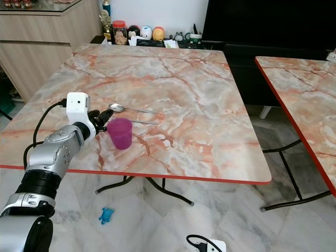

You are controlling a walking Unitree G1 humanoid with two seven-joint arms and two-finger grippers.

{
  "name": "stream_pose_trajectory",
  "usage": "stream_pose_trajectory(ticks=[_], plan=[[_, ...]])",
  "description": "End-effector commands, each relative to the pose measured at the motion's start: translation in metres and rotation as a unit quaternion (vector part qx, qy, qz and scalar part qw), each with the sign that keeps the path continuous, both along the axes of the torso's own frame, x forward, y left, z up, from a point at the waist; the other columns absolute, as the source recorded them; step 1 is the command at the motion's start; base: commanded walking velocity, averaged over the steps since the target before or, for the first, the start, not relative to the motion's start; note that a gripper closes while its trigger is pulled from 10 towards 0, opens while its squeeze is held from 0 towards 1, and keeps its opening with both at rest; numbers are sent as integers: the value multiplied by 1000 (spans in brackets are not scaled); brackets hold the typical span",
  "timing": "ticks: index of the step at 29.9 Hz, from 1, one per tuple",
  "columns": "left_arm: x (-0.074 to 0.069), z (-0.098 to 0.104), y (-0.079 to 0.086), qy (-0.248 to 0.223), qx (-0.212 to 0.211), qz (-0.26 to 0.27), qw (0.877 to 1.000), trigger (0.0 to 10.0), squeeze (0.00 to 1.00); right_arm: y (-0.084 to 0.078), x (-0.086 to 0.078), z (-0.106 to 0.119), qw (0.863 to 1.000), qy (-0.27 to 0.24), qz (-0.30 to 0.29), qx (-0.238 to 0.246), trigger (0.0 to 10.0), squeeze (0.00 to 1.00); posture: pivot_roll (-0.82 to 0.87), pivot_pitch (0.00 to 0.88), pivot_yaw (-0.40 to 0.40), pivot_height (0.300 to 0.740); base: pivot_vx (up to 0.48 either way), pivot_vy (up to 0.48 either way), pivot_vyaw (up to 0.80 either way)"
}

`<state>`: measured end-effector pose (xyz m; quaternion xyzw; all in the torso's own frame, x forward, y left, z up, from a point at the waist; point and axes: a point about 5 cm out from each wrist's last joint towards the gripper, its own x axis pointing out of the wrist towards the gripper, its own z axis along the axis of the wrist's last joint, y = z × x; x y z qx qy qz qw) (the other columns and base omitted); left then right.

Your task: Setting the table

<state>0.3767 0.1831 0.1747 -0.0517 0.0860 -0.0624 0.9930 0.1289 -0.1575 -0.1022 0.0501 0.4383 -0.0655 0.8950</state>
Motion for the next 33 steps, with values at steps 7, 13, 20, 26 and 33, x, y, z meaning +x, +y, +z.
stream_pose_trajectory(ticks=[7,13,20,26,33], plan=[[-8,-7,12,27,-11,-30,999,10000,0,-5,1,1,1000,-3,1,-4,10000,0,153,7,-34,740,0,0,0],[-12,-3,11,24,-19,-45,999,10000,0,-11,3,1,1000,-1,-2,-5,10000,0,149,0,-22,740,0,0,0],[-11,2,7,14,-19,-57,998,10000,0,-14,-7,-2,1000,12,-6,-4,10000,0,144,0,-15,740,0,0,0],[-14,2,1,27,1,-82,996,10000,0,-10,-26,-7,1000,31,-6,0,10000,0,150,0,-15,740,0,0,0],[-17,-2,-5,36,2,-103,994,10000,0,-3,-20,-6,1000,28,-2,3,10000,0,152,0,-14,740,0,0,0]])
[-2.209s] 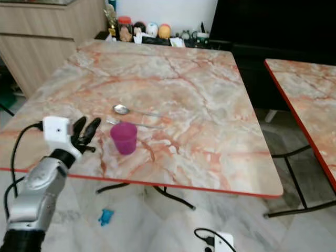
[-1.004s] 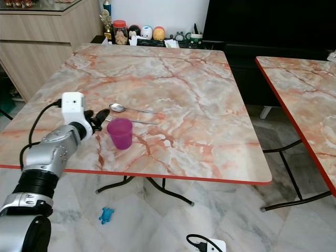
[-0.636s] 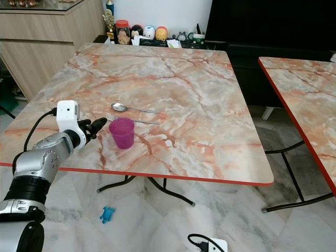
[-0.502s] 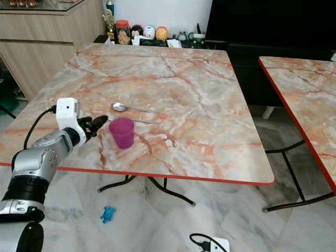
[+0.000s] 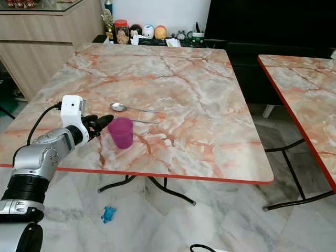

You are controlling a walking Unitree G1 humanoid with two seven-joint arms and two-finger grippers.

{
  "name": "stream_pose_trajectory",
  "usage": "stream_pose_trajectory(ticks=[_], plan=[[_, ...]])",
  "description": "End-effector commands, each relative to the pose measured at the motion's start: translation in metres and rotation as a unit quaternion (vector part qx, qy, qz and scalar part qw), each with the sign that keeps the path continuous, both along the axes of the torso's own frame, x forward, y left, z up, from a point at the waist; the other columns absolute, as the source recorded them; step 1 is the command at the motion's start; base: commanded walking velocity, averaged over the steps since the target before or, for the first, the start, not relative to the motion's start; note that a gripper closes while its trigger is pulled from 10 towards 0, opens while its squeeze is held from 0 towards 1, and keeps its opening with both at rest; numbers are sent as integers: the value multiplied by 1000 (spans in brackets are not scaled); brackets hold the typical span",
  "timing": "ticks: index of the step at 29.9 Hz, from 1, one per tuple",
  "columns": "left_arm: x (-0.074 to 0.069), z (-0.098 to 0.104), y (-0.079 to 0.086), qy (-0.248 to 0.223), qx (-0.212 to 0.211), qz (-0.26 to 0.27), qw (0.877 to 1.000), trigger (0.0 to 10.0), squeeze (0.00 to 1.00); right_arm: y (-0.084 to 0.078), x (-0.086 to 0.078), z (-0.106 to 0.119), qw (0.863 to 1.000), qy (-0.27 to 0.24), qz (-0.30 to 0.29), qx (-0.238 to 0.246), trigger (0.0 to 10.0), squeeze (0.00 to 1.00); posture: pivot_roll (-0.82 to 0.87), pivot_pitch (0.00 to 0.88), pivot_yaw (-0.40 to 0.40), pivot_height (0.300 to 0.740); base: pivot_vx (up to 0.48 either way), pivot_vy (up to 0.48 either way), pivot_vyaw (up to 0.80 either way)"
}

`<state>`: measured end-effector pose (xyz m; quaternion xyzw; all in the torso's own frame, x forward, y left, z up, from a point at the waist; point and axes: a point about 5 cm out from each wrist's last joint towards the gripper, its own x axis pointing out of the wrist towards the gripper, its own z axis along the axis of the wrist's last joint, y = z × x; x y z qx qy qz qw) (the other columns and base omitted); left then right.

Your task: Setting the table

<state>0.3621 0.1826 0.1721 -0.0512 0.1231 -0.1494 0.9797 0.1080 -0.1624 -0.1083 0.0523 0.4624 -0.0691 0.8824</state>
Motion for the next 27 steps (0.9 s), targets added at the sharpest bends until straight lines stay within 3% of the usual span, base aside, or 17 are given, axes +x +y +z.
stream_pose_trajectory(ticks=[1,10,13,16,21,27], plan=[[-3,1,-6,3,6,-15,1000,10000,0,3,1,0,1000,1,2,1,10000,0,153,0,-15,740,0,0,0],[-3,1,-6,5,7,-18,1000,10000,0,3,2,0,1000,1,2,1,10000,0,153,0,-15,740,0,0,0],[-6,-1,-13,12,15,-41,999,10000,0,17,8,1,1000,5,8,5,10000,0,153,0,-15,740,0,0,0],[-7,-2,-16,15,16,-50,999,10000,0,19,8,0,1000,6,9,6,10000,0,153,0,-15,740,0,0,0],[-8,-5,-21,22,19,-59,998,10000,0,20,0,-1,1000,11,10,7,10000,0,153,0,-14,740,0,0,0],[-8,-6,-23,26,23,-60,998,10000,0,11,-11,-3,1000,17,5,3,10000,0,151,0,-13,740,0,0,0]])
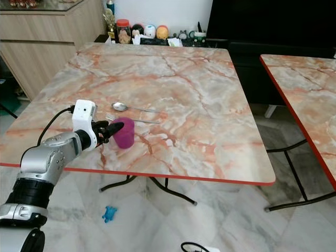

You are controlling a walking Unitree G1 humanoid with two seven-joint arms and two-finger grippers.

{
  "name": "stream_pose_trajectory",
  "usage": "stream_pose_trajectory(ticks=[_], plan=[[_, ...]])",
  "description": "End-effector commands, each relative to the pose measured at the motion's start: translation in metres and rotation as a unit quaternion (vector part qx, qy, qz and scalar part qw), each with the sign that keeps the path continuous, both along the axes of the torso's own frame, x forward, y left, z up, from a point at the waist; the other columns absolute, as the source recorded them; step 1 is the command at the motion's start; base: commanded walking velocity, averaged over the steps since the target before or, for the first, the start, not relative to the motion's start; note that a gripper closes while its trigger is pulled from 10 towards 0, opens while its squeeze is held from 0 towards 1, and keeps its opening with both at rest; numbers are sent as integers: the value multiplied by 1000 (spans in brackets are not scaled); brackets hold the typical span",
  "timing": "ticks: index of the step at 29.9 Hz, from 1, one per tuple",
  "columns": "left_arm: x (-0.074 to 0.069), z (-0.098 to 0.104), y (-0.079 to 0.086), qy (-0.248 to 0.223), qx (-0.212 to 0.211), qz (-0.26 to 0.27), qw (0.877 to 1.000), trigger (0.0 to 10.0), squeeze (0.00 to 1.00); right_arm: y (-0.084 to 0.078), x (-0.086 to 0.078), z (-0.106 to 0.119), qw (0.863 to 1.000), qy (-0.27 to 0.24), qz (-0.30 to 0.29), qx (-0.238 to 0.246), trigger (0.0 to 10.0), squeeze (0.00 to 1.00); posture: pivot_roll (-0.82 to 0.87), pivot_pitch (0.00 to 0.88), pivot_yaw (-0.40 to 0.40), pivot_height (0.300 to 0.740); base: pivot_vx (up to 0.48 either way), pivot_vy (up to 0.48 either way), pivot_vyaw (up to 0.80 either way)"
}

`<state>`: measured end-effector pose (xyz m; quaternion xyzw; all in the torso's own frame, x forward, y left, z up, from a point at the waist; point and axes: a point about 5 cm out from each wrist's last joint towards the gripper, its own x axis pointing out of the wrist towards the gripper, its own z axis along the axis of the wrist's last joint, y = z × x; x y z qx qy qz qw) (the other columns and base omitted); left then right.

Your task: Setting the table

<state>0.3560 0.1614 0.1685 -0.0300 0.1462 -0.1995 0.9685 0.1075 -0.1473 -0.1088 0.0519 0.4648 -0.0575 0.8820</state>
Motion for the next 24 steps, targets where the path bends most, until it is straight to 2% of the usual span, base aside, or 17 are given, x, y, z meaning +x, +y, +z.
stream_pose_trajectory(ticks=[1,8,9,10,11,12,13,14,15,24], plan=[[-2,-2,-2,7,7,-6,1000,10000,0,-6,-12,-3,1000,16,-7,-3,10000,0,151,0,-13,740,0,0,0],[-1,-5,-3,12,25,1,1000,10000,0,-16,-20,-4,1000,14,-11,-6,10000,0,150,0,-13,740,0,0,0],[-1,-5,-3,13,25,0,1000,8588,0,-15,-18,-3,1000,13,-11,-6,10000,0,150,0,-13,740,0,0,0],[-1,-6,-4,13,25,-1,1000,4235,0,-13,-15,-3,1000,11,-10,-5,10000,0,150,0,-13,740,0,0,0],[-1,-6,-4,13,25,-2,1000,3686,0,-12,-14,-2,1000,10,-9,-5,10000,0,150,0,-13,740,0,0,0],[-1,-6,-4,14,25,-2,1000,3686,0,-12,-12,-2,1000,9,-9,-5,10000,0,148,0,-13,740,0,0,0],[-2,-6,-4,14,25,-2,1000,1765,0,-12,-12,-2,1000,8,-9,-4,10000,0,148,0,-13,740,0,0,0],[-2,-7,-4,15,25,-2,1000,627,0,-11,-12,-2,1000,8,-8,-5,10000,0,148,0,-13,740,0,0,0],[-2,-8,-4,17,26,-3,1000,0,0,-11,-11,-2,1000,7,-8,-5,10000,0,149,0,-14,740,0,0,0],[-2,-8,-4,18,30,-6,999,0,0,-9,-10,-2,1000,5,-7,-5,10000,0,149,0,-14,740,0,0,0]])
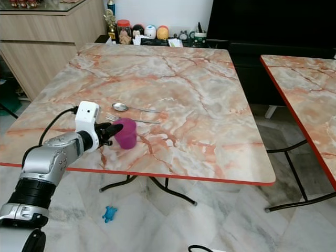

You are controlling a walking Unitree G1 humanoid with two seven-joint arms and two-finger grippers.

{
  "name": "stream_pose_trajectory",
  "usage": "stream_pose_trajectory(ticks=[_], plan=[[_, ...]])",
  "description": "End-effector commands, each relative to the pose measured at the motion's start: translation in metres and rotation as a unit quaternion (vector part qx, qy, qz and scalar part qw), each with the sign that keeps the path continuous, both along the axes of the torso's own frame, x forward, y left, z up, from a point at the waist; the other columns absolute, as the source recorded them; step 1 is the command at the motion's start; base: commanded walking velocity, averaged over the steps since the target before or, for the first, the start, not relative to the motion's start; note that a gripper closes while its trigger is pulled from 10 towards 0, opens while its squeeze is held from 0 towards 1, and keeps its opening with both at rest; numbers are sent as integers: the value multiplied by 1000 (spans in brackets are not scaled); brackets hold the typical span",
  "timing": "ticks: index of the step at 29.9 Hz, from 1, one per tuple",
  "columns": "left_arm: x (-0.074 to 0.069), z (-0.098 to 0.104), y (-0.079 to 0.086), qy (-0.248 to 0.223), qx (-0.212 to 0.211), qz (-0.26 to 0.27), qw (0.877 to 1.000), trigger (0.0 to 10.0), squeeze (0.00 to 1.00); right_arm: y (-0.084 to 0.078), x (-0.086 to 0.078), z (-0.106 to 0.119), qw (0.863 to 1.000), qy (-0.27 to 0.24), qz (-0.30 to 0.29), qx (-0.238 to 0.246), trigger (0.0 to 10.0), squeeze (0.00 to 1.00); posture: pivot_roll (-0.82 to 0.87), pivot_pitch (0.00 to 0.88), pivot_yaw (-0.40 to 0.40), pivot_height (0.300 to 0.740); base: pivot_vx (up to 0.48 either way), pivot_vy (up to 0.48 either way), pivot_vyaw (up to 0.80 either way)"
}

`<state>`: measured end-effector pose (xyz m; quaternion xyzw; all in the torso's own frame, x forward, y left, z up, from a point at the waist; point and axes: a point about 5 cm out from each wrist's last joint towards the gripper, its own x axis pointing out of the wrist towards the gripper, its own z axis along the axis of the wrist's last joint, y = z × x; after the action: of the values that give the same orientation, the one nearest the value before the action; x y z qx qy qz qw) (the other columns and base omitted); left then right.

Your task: Setting the table

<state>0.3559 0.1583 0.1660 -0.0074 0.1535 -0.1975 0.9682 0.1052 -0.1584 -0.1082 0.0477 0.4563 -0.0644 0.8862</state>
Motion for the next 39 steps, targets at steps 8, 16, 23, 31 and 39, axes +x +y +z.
stream_pose_trajectory(ticks=[8,16,23,31,39], plan=[[-3,-5,0,16,10,-7,1000,0,0,2,-7,-2,1000,14,-3,3,10000,0,149,0,-14,740,0,0,0],[-4,-7,1,17,12,-9,1000,0,0,1,-7,-2,1000,14,0,-3,10000,0,149,0,-15,740,0,0,0],[-5,-6,1,13,3,-5,1000,0,0,-13,-7,-1,999,10,-11,-28,10000,0,142,0,-16,740,0,0,0],[-3,-1,2,-4,-13,10,1000,0,0,-63,6,9,995,-9,-50,-82,10000,0,140,0,-17,740,0,0,0],[-2,14,2,-56,-40,20,997,10000,0,-78,-4,10,993,3,-58,-101,10000,0,134,0,-16,740,0,0,0]])
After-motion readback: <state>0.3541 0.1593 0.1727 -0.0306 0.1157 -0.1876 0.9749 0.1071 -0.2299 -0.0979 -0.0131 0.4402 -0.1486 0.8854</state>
